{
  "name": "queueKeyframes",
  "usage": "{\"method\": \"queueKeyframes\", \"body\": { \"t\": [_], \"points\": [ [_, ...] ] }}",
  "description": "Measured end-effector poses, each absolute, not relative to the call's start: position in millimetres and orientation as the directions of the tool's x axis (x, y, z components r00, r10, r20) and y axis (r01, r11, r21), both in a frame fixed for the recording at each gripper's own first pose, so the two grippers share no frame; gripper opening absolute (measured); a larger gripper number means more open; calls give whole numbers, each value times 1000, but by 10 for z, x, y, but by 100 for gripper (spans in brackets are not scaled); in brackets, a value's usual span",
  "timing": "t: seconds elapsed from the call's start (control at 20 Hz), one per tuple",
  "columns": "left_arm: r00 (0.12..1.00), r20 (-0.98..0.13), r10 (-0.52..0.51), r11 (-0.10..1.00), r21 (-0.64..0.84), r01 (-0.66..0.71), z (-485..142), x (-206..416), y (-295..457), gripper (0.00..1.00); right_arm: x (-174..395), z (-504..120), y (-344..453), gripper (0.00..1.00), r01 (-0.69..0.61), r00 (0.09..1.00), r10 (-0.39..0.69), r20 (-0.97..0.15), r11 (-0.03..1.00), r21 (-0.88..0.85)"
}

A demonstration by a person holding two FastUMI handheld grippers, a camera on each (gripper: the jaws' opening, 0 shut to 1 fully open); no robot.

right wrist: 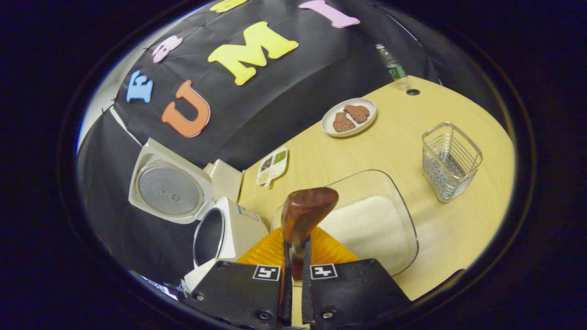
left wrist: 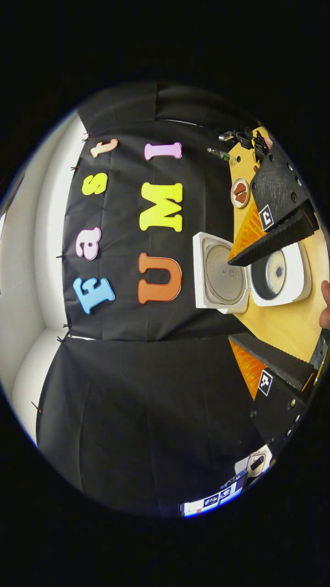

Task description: Close the left gripper, press the button to open the rice cooker; take a wooden spoon from the chopstick holder with the right hand, scoop a spoonful of rice and pour it into the rice cooker, then put the wooden spoon back into the chopstick holder.

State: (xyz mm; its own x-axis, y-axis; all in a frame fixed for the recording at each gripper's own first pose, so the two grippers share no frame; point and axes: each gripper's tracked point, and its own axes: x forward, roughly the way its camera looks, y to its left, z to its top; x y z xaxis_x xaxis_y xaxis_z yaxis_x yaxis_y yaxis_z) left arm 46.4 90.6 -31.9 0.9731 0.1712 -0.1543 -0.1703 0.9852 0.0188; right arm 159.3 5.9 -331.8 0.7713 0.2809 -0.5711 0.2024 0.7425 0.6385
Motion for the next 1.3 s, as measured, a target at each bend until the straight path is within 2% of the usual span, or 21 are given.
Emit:
{"method": "queueKeyframes", "body": {
  "t": [0.15, 0.5, 0.75, 0.95, 1.3],
  "points": [
    [974, -154, 166, 986, 19, -165, -296, 497, 810, 94, 1580, -3357, -56, 10, 226, 778, 302, -551, 683, 694],
    [981, -151, 120, 993, 22, -118, -252, 638, 537, 94, 1550, -3303, -627, 10, 287, 831, 264, -490, 552, 783],
    [988, -132, 84, 997, 9, -83, -224, 730, 357, 94, 1507, -2974, -889, 10, 283, 873, 254, -417, 433, 856],
    [990, -113, 84, 996, 17, -83, -211, 711, 366, 94, 1509, -2624, -851, 10, 231, 898, 276, -344, 370, 900],
    [986, -109, 125, 992, 16, -124, -300, 501, 618, 94, 1757, -2006, -191, 10, 107, 884, 385, -264, 383, 917]
  ]
}}
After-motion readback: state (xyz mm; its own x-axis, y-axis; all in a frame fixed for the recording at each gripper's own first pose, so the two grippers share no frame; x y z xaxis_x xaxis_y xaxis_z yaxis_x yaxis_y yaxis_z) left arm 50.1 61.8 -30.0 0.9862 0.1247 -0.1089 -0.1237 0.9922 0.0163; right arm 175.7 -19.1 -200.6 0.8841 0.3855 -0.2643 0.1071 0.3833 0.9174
